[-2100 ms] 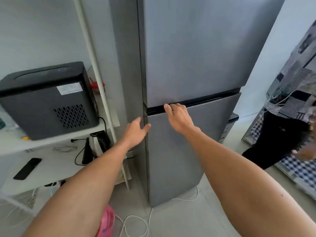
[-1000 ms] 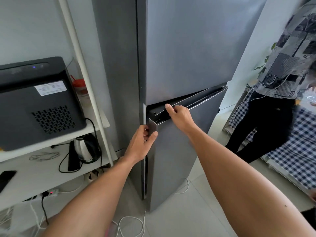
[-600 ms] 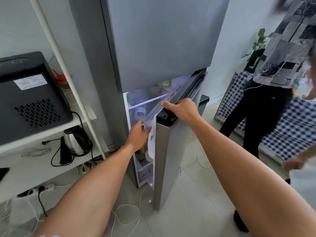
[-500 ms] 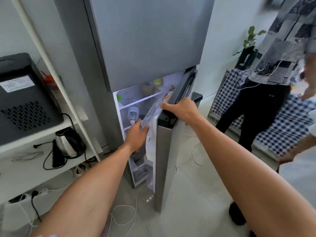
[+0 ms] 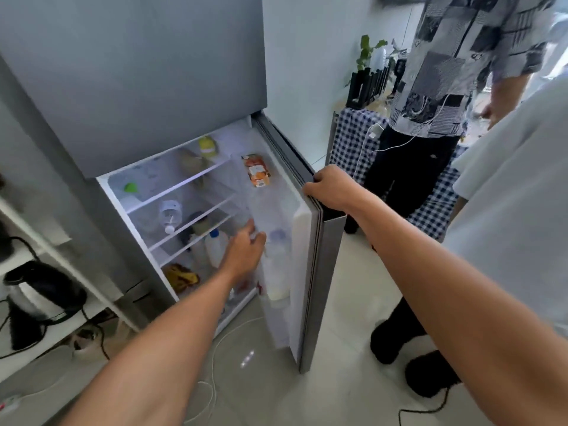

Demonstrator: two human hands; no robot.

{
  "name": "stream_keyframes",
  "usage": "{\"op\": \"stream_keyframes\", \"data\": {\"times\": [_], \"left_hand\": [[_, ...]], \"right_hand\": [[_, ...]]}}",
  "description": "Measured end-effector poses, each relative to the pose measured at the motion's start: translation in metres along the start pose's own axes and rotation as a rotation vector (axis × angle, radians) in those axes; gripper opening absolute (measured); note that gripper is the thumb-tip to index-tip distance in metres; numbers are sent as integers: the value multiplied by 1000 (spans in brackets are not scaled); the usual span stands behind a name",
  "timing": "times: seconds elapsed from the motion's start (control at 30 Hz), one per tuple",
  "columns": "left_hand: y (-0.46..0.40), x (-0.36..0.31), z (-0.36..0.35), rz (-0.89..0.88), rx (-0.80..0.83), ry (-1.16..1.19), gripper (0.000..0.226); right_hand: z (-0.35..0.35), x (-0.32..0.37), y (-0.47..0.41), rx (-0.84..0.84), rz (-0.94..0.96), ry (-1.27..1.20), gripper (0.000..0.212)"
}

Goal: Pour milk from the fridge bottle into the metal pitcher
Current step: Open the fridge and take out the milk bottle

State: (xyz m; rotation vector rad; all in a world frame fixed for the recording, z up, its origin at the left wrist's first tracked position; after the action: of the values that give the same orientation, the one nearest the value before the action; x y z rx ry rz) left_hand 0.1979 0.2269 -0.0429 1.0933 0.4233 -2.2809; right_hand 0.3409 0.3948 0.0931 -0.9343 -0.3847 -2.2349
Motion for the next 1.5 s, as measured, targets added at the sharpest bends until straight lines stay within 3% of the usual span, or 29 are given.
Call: {"op": "stream_keyframes", "data": {"times": [0.27,0.43,0.6,0.83,0.93,1.03,1.1,1.23,1.5], "left_hand": [[-20,-59,-73,56,-16,45,35],[-28,-82,-101,77,11,5,62],[-27,-59,-113,160,-74,69,44],[-29,-8,-162,324,79,130,40],[-39,-1,-181,335,83,140,23],[-47,0,-189,398,54,148,46],[-49,4,-195,475,60,201,41],[-36,17,-200,575,7,448,4],[-17,39,-188,709,-146,774,14]], "right_hand": [[56,-59,-2,-186,48,362,25],[80,-84,-12,-259,122,439,36],[85,-91,-13,-357,184,494,44],[79,-91,-11,-583,263,519,43],[74,-91,-10,-641,265,510,42],[71,-90,-9,-685,261,502,41],[71,-88,-8,-702,260,493,41],[71,-86,-6,-719,268,466,40],[74,-89,-8,-695,270,474,38]]}}
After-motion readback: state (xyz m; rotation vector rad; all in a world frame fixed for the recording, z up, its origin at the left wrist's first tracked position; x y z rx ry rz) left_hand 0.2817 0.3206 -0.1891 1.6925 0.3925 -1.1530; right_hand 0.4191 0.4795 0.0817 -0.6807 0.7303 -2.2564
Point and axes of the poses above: each hand's wrist, its own y-axis away from the middle knuckle, its own z-axis out of the back of the hand, x = y × z, the point moved 7 cm from there along -y, towards the middle knuckle, and after that the axes turned 8 degrees about -y, right-handed, at the moved point
